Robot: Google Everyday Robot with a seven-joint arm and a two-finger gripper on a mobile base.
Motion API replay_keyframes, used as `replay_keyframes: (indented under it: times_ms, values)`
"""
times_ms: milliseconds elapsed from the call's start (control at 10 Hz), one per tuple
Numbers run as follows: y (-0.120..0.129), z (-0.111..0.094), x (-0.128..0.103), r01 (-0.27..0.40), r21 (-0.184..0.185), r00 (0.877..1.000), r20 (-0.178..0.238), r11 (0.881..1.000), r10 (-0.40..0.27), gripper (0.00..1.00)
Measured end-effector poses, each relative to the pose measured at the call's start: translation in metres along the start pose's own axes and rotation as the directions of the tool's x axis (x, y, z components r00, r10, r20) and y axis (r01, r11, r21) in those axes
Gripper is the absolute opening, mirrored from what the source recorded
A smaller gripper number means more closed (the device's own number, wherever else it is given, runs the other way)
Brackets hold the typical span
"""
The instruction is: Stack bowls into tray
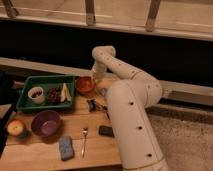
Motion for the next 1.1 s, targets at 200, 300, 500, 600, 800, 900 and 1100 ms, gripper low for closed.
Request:
replay_keyframes:
  times_ms: [200,300,500,600,800,900,1100]
  values:
    - [-0.004,-0.024,0.000,0.009,0.005,1.000,0.025,1.000,-0.009,0.00]
    - [-0.009,-0.034,0.000,0.010,0.016,0.999,0.038,1.000,-0.010,0.00]
    - [-0.029,-0.060,-0.005,-0.015,0.026,0.998,0.066,1.000,0.014,0.00]
    - [-0.031,-0.072,-0.006,-0.020,0.021,0.997,0.076,1.000,0.018,0.00]
    - [-0.017,-0.103,0.002,0.024,0.009,0.995,0.099,1.000,-0.025,0.00]
    - [-0.010,-0.117,0.010,0.055,0.010,0.992,0.111,0.998,-0.056,0.00]
    - [0.002,-0.144,0.030,0.127,0.008,0.983,0.130,0.992,-0.127,0.00]
